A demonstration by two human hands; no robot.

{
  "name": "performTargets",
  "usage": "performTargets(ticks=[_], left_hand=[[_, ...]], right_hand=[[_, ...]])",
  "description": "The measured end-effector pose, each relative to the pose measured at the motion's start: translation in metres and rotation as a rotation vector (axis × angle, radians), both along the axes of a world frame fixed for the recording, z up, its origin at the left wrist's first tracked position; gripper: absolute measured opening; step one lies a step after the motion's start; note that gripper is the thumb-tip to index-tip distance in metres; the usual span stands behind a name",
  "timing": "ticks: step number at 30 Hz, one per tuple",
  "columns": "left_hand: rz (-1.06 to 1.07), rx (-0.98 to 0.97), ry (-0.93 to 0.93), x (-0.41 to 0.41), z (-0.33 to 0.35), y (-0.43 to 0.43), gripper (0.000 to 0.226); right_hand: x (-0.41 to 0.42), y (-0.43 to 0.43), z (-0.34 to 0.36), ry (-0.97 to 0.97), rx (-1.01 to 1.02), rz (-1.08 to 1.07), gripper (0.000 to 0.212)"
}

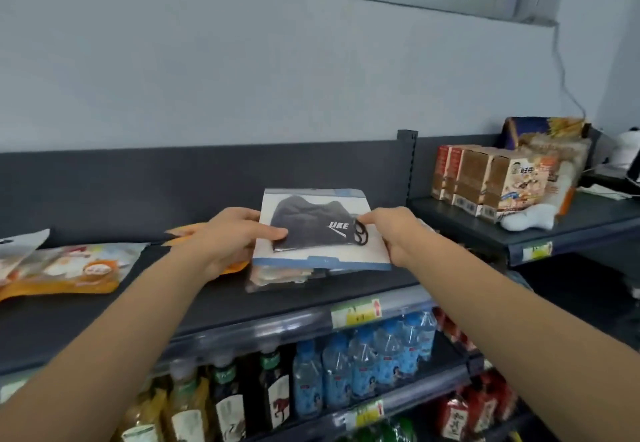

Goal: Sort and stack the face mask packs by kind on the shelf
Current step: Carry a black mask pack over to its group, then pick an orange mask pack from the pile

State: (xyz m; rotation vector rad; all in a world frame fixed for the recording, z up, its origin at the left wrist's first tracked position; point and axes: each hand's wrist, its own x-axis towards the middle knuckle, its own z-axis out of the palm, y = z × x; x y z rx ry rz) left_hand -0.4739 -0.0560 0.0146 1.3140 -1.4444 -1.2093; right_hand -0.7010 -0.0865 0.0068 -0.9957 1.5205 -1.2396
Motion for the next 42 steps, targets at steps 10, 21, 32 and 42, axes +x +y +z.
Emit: performTargets(ticks=[10, 21, 32, 42], left_hand=[[-0.088, -0.019, -0.302, -0.109, 0.0, -0.114, 0.038], [-0.205, -0.101, -0.521, -0.2, -0.012, -0.226, 0.058], [0.01, -0.121, -0.843, -0.205, -0.016, -0.226, 0.064], [0.459, -0.133, -0.738, -0.098, -0.025, -0.158, 0.06]], right_hand=[[-0.108, -0.07, -0.005, -0.002, -0.045, -0.107, 0.038], [-0.18, -0.149, -0.014, 0.292, -0.085, -0.323, 0.037], [-0.202, -0.21, -0.065, 0.629, 0.043, 0.012, 0.025], [-0.098, -0.226, -0.029, 0.623, -0.608, 0.158, 0.017]])
